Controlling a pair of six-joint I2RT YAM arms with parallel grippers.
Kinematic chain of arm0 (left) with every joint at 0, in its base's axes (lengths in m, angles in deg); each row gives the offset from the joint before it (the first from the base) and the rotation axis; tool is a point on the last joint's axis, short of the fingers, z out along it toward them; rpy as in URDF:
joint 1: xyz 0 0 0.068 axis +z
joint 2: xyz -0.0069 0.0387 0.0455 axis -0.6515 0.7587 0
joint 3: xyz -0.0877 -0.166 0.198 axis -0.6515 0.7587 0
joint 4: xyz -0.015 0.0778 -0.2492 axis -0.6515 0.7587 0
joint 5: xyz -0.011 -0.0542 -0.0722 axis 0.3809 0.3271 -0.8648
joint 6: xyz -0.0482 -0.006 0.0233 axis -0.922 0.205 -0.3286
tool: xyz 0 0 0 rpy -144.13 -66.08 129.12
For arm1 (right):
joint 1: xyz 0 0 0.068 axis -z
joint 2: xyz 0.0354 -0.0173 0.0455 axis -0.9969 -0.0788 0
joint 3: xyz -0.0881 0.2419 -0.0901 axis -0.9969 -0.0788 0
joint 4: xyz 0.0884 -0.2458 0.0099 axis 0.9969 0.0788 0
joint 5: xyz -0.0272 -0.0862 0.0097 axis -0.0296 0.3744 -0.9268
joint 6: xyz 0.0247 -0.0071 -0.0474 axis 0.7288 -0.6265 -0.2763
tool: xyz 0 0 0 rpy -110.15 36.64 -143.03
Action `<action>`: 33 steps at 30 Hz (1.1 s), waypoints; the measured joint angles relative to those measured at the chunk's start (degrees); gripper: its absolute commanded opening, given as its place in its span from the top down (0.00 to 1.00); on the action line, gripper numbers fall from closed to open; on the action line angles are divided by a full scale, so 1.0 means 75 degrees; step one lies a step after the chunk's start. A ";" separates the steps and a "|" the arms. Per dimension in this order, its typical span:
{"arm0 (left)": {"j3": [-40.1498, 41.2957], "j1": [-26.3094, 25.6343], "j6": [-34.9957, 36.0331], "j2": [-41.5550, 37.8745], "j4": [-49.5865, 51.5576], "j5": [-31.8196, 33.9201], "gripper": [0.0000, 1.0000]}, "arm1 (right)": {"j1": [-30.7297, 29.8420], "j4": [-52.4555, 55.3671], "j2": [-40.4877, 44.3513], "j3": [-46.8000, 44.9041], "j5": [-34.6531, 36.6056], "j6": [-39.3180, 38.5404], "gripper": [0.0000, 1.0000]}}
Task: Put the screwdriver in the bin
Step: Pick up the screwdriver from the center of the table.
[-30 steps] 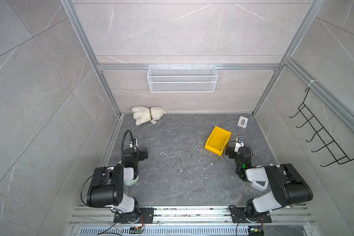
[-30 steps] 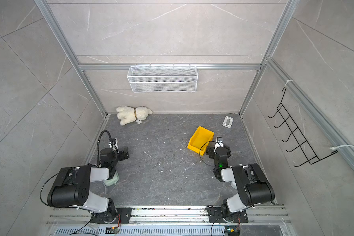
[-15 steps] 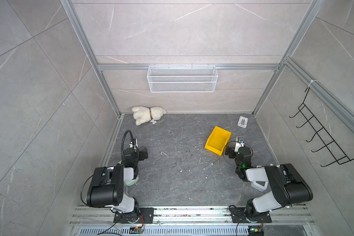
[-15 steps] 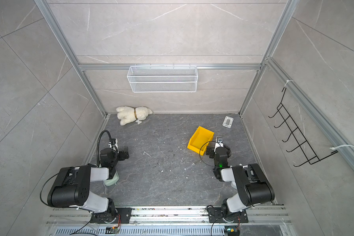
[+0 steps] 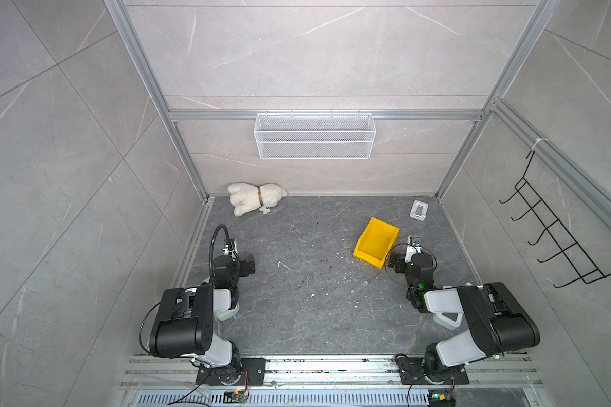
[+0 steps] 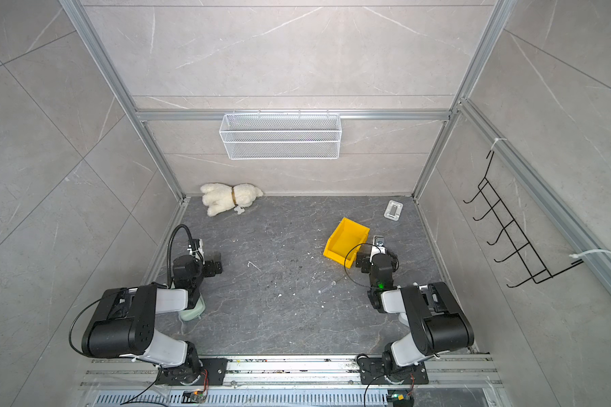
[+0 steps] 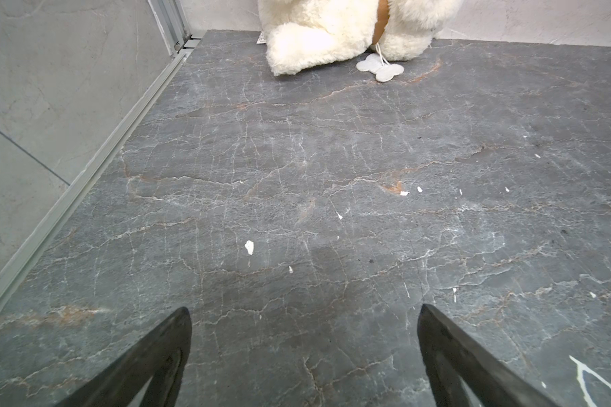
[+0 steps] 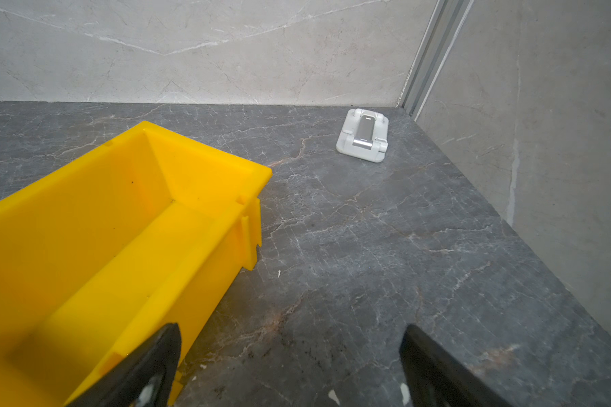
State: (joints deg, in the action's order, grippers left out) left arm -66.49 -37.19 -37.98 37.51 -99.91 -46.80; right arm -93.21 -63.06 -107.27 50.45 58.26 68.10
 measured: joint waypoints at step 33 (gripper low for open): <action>-0.1737 -0.2063 0.2527 -0.5756 0.8087 -0.3815 0.00 | -0.2763 1.0092 0.3590 0.2812 -0.0472 0.4275 0.01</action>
State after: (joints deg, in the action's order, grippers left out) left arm -79.52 -52.66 -19.03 -5.65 -39.26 -75.41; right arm -113.93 12.63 -80.34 71.54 54.72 100.16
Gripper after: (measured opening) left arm 0.999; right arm 0.988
